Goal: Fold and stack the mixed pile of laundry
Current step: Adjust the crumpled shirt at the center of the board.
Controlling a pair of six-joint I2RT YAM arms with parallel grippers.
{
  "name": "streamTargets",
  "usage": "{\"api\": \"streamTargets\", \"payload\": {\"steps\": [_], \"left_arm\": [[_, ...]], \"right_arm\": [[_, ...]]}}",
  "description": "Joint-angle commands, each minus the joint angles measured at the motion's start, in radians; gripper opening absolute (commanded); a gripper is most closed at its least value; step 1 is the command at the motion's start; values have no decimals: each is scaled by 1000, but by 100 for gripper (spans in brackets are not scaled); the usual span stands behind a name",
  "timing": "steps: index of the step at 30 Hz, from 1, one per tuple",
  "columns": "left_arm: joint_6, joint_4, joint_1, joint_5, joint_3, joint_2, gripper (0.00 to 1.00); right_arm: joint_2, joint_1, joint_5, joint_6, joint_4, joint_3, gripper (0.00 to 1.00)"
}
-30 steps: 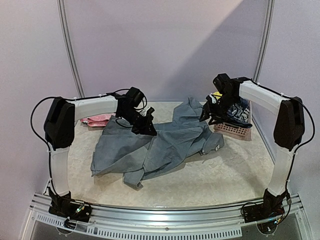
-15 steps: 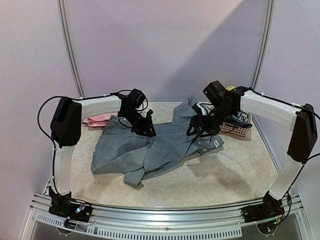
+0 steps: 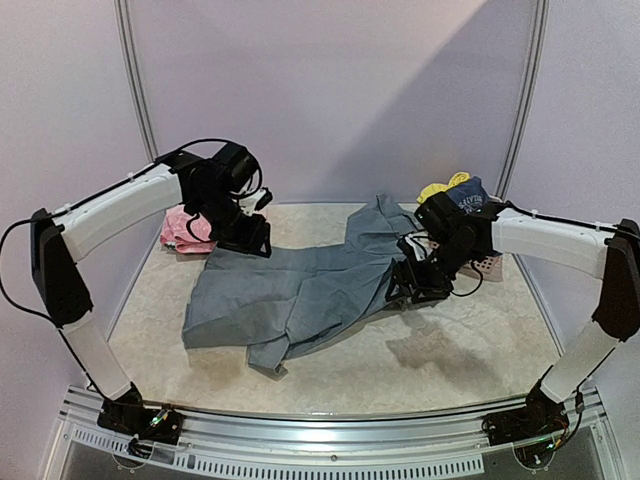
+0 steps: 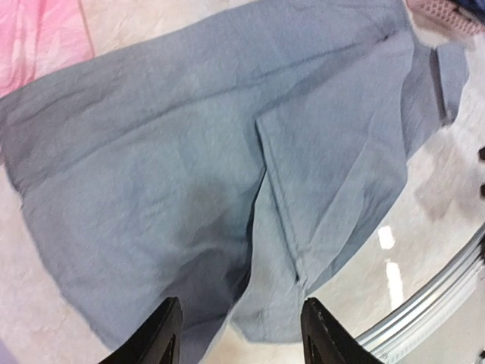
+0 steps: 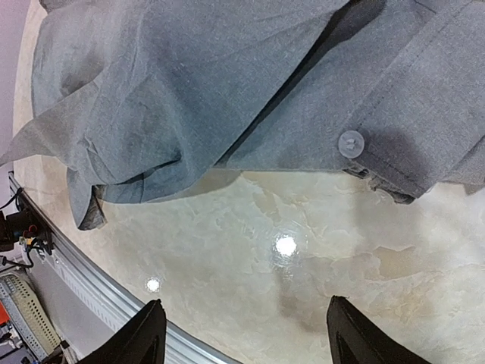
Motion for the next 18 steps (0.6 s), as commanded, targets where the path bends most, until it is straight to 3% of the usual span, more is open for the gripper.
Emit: {"api": "streamTargets", "payload": {"steps": [1, 4, 8, 18], "left_arm": [[9, -145, -89, -155, -61, -86, 55], [-70, -202, -181, -210, -98, -139, 55], [-226, -210, -314, -185, -165, -185, 53], [-414, -203, -467, -156, -174, -56, 51]], "right_arm": [[-51, -1, 53, 16, 26, -30, 74], [-62, -1, 79, -4, 9, -29, 75], [-94, -2, 95, -24, 18, -61, 76], [-218, -1, 10, -12, 41, -167, 78]]}}
